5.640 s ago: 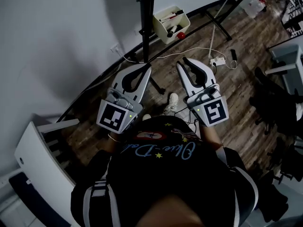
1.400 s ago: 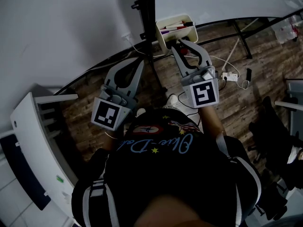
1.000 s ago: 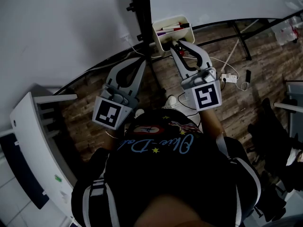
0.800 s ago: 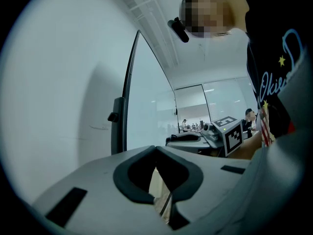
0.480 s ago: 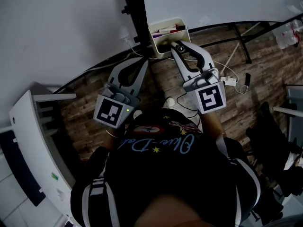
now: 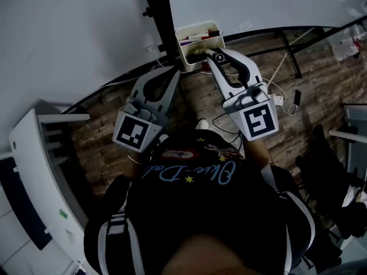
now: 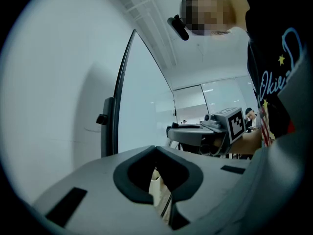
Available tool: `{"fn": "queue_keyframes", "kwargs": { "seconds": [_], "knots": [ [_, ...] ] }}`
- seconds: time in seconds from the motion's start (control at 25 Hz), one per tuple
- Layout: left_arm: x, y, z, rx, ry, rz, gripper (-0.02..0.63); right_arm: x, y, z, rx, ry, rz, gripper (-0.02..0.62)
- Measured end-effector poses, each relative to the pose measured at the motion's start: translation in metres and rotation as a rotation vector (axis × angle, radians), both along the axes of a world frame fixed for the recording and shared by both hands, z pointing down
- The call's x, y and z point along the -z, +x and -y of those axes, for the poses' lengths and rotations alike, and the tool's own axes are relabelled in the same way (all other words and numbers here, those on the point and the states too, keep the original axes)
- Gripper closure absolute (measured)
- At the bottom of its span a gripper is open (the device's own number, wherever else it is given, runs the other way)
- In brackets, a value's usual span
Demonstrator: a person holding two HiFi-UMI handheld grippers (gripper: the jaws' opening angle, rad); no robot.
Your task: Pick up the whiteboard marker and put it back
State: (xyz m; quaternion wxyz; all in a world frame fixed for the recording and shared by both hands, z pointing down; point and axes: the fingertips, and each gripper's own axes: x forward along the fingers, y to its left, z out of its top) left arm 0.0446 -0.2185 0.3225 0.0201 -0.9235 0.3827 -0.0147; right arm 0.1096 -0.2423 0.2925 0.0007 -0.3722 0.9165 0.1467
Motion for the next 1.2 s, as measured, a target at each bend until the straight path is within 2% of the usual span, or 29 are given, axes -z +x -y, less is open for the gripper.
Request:
{"fn": "queue_keyframes", "kwargs": {
  "seconds": [0.4,1.2],
  "knots": [
    [0.000,0.011,-0.004,-0.019,0.007,-0.011,0.607,0.016,0.005,-0.014,0.021,0.009,0.029,0.512],
    [0.007,0.008,-0.020,-0.095,0.026,-0.010,0.607,0.028,0.000,-0.046,-0.029,0.026,0.028,0.512]
  ]
}}
